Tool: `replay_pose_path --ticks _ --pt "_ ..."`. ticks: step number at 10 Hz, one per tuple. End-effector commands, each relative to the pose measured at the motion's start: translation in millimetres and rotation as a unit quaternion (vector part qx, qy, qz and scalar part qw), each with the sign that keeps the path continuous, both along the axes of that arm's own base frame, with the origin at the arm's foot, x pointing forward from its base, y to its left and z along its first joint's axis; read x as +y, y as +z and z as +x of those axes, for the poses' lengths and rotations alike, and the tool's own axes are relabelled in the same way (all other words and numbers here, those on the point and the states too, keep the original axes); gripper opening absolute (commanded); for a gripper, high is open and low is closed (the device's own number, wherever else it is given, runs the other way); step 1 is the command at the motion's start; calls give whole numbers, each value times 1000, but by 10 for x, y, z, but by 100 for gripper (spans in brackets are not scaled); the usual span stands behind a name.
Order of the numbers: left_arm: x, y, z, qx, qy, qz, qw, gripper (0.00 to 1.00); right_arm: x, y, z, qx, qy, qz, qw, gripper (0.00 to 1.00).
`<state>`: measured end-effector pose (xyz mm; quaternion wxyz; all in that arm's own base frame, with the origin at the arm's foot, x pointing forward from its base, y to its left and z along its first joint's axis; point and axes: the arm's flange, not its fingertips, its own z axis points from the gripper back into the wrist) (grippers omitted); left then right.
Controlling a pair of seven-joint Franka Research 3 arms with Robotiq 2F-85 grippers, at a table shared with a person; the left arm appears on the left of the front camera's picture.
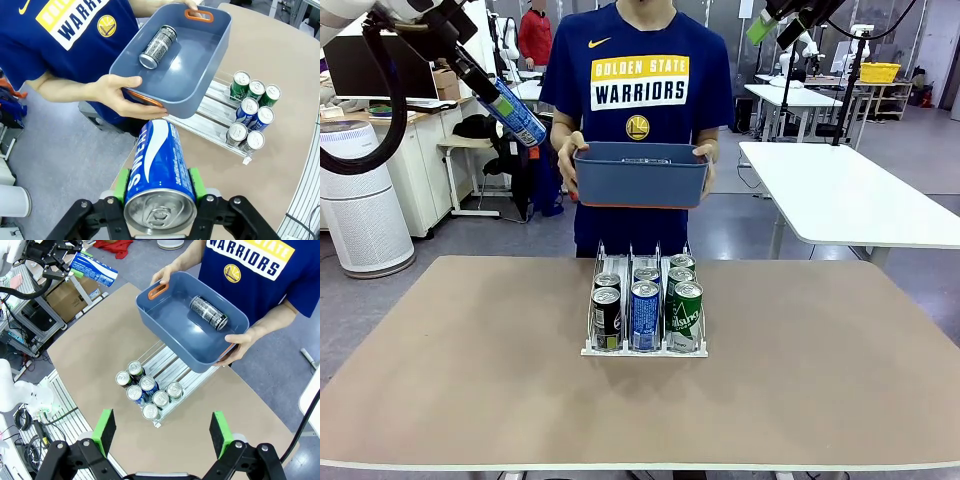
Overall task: Fill the beverage cans into the dispenser.
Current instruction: Place the picked Ionic drink in the line of the Automatic Can Dispenser with the same cans.
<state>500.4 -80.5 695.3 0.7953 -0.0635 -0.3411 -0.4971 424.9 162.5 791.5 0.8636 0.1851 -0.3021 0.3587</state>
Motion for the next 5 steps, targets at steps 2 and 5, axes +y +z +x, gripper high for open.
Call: replay_pose_path --ticks 2,5 --pt "-360 -47 -233 30 38 48 998 57 -1 -2 -4 2 -2 -1 1000 100" --pt "-715 -230 -605 56 51 74 994 57 -1 -2 -4 2 -2 -1 1000 100"
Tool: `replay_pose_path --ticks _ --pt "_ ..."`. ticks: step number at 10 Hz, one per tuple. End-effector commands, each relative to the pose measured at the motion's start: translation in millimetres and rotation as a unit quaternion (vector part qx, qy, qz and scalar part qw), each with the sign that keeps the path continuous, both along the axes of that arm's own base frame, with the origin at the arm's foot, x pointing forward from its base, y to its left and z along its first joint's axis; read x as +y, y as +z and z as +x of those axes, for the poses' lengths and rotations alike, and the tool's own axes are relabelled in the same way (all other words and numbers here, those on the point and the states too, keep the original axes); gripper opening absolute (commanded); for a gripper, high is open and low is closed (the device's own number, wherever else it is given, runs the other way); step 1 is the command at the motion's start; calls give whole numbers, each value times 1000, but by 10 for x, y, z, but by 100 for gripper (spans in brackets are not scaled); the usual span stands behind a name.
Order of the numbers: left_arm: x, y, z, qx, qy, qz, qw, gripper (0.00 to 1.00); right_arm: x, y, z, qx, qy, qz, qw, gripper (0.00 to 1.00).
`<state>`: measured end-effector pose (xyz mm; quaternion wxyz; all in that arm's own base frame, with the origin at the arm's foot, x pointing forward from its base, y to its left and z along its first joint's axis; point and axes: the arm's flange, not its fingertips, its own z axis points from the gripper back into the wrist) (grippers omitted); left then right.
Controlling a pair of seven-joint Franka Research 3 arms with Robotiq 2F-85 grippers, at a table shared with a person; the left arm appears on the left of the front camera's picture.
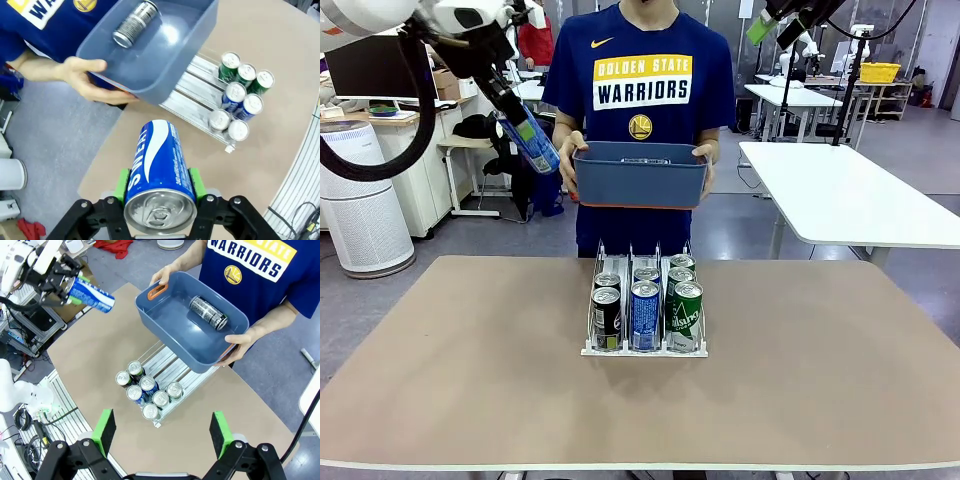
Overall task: Fill the beverage cans into the dispenser.
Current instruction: Place the picked Ionic drink in the line of the Automatic Can Dispenser with the same cans.
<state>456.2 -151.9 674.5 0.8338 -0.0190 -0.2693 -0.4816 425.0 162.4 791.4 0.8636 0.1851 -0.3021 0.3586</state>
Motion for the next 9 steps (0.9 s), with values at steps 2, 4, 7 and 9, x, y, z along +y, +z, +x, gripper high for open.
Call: replay_pose_path --ticks 2,4,7,9 --pt "-135 -101 -280 19 8 35 999 57 -1 -1 -5 2 -2 -1 1000 100" --pt "-175 -120 -226 19 2 22 1000 57 -1 -1 -5 2 -2 -1 1000 100" --pt "-175 -120 -226 19 2 22 1000 57 -1 -1 -5 2 -2 -1 1000 100" --pt "-284 -167 -195 40 12 31 999 57 -1 -1 -5 2 -2 -1 1000 100"
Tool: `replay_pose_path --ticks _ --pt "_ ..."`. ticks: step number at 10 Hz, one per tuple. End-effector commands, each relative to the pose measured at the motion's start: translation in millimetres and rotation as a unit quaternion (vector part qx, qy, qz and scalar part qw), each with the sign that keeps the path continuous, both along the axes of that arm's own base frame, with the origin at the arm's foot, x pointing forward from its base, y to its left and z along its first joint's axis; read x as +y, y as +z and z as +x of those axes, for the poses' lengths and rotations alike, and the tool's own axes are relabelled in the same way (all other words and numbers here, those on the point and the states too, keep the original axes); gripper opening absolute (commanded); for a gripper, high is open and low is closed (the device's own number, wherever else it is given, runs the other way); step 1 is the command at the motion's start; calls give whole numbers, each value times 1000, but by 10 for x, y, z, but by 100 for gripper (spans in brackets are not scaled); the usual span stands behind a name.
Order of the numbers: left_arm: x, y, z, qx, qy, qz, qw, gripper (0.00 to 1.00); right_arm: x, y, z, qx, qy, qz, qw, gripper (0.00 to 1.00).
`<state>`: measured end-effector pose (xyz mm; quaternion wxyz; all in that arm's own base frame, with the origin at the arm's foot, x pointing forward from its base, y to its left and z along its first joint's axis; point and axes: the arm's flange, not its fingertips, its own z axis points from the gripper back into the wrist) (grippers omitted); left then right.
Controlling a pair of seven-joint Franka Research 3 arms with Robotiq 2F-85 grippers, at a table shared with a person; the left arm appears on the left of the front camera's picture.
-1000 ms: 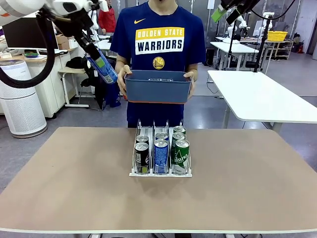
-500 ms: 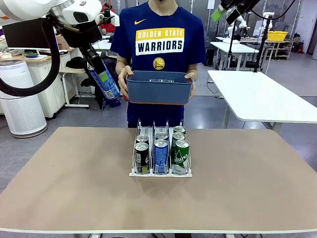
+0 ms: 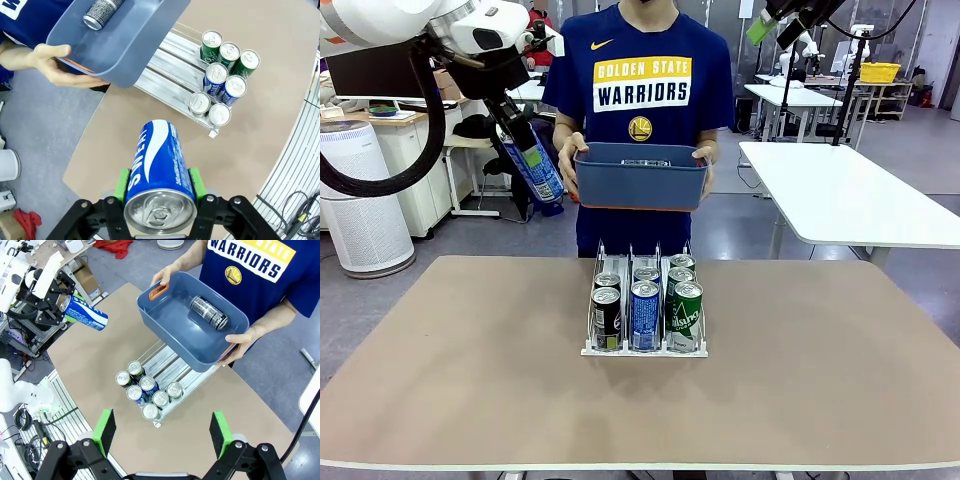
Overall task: Fill the beverage cans into the dispenser.
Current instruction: Place the picked Ionic drink in the line of the Automatic Can Dispenser with the same cans.
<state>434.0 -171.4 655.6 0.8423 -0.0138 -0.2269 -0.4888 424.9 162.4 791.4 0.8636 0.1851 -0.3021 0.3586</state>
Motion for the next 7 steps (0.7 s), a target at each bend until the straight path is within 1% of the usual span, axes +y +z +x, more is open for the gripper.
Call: replay_pose_path --ticks 1,2,4,5,6,7 --pt "-324 -27 -28 12 8 2 1000 57 -1 -1 -5 2 -2 -1 1000 100" --pt "-608 -99 -82 11 50 1 999 57 -1 -1 -5 2 -2 -1 1000 100" --pt "-1048 -277 -278 35 49 -2 998 57 -1 -1 -5 2 -2 -1 1000 100" --pt "-1240 -390 -374 37 58 14 998 57 -1 -1 -5 2 -2 -1 1000 100" --pt "-1401 -516 -465 50 47 16 998 57 -1 -1 -5 2 -2 -1 1000 100" --pt "-1531 -651 -547 70 23 13 997 57 -1 -1 -5 2 -2 -1 1000 100"
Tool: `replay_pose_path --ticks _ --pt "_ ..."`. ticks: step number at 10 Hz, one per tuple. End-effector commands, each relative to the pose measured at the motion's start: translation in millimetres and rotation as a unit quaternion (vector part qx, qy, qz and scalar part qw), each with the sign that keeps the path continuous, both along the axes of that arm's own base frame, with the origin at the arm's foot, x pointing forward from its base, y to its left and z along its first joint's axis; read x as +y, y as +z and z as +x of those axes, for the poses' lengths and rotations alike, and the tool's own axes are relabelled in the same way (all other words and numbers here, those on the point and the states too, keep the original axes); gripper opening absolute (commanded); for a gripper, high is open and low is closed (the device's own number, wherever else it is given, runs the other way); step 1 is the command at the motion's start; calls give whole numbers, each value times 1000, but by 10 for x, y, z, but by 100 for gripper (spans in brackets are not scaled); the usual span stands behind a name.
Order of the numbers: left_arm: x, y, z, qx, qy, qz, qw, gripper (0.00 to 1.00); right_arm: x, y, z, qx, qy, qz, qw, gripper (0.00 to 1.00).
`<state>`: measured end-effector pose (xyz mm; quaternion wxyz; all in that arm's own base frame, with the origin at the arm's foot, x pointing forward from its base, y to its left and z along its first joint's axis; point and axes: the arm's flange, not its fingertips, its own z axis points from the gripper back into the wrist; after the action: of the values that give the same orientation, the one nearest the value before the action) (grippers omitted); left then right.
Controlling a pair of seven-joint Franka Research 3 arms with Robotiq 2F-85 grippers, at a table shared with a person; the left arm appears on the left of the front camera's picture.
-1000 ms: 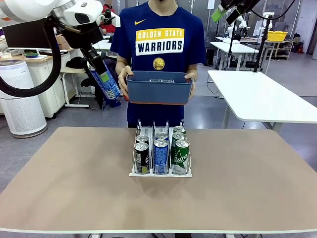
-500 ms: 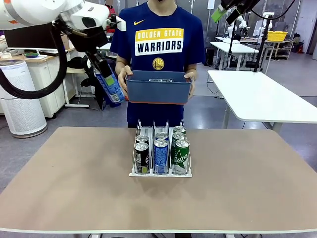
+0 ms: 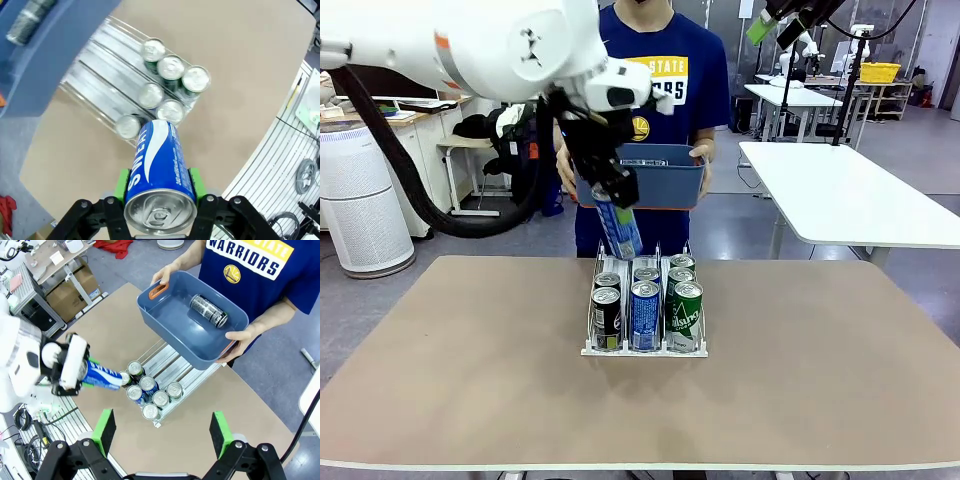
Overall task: Fill the beverage cans into the dispenser.
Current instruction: Place the picked Ionic drink in the line of the Automatic Can Dispenser with the same cans.
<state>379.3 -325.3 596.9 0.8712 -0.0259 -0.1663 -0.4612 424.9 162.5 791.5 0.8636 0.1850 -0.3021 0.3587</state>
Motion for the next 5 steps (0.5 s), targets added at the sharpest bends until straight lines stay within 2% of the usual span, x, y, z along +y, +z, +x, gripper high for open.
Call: replay_pose_path --ticks 1,4,5 --pt "-91 -192 -30 27 -29 -4 999 57 -2 -1 -4 2 -2 0 1000 100" --pt "-227 -362 26 59 -86 -21 994 57 -2 -1 -4 2 -2 0 1000 100" --pt "-285 -380 -62 42 -37 6 998 57 -2 -1 -4 2 -2 0 1000 100"
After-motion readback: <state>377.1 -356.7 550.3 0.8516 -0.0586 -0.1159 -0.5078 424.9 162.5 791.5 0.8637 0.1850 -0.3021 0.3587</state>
